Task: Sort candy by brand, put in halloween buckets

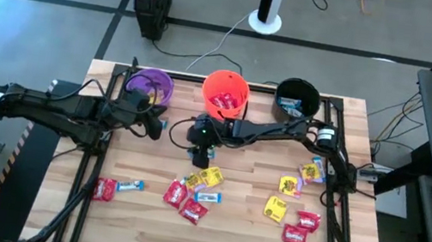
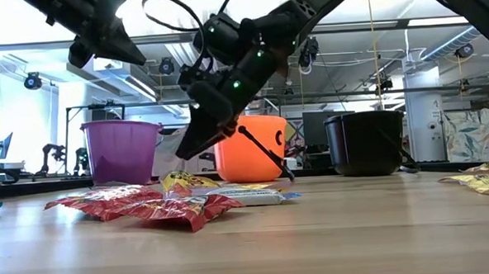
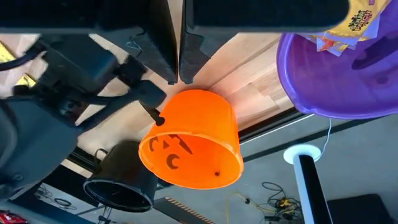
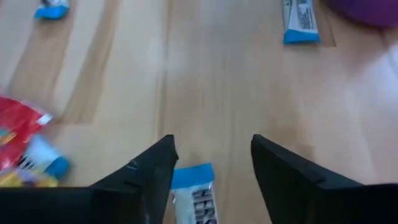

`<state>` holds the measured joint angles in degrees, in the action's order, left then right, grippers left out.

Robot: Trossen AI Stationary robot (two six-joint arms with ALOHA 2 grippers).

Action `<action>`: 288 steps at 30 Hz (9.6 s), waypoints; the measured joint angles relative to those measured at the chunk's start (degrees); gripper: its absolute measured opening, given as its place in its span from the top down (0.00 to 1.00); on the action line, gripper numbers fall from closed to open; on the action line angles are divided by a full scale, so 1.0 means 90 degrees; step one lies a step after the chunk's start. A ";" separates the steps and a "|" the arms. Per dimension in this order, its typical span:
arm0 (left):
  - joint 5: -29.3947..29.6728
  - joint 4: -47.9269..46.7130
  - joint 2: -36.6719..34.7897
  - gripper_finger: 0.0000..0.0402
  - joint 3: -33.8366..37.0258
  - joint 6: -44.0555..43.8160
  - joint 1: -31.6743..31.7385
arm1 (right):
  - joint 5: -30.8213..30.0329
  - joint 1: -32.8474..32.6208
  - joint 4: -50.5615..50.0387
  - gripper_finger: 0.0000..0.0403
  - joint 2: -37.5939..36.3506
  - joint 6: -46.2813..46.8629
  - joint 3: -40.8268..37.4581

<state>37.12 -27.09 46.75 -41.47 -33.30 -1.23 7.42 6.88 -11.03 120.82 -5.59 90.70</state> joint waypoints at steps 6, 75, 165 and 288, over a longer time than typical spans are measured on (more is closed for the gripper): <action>0.0002 0.0003 0.0002 1.00 0.0000 0.0005 0.0000 | 0.0036 -0.0058 -0.0121 0.43 0.0354 0.0125 -0.0026; -0.2439 -0.0491 0.0385 1.00 0.0154 0.0861 -0.0012 | 0.0463 0.0240 -0.2395 0.98 -0.1799 0.4019 -0.2105; -0.3712 0.3779 0.4461 1.00 0.1334 0.4183 -0.0061 | -0.0497 -0.0133 0.2207 0.97 -0.1504 0.1339 -0.3262; -0.3844 0.4429 0.5553 1.00 0.1151 0.3497 -0.0066 | 0.0224 -0.0122 0.1607 0.98 -0.0785 0.2667 -0.2744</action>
<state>2.52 12.77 96.73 -31.12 -1.83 -1.83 9.44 5.78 3.43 113.76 18.41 66.00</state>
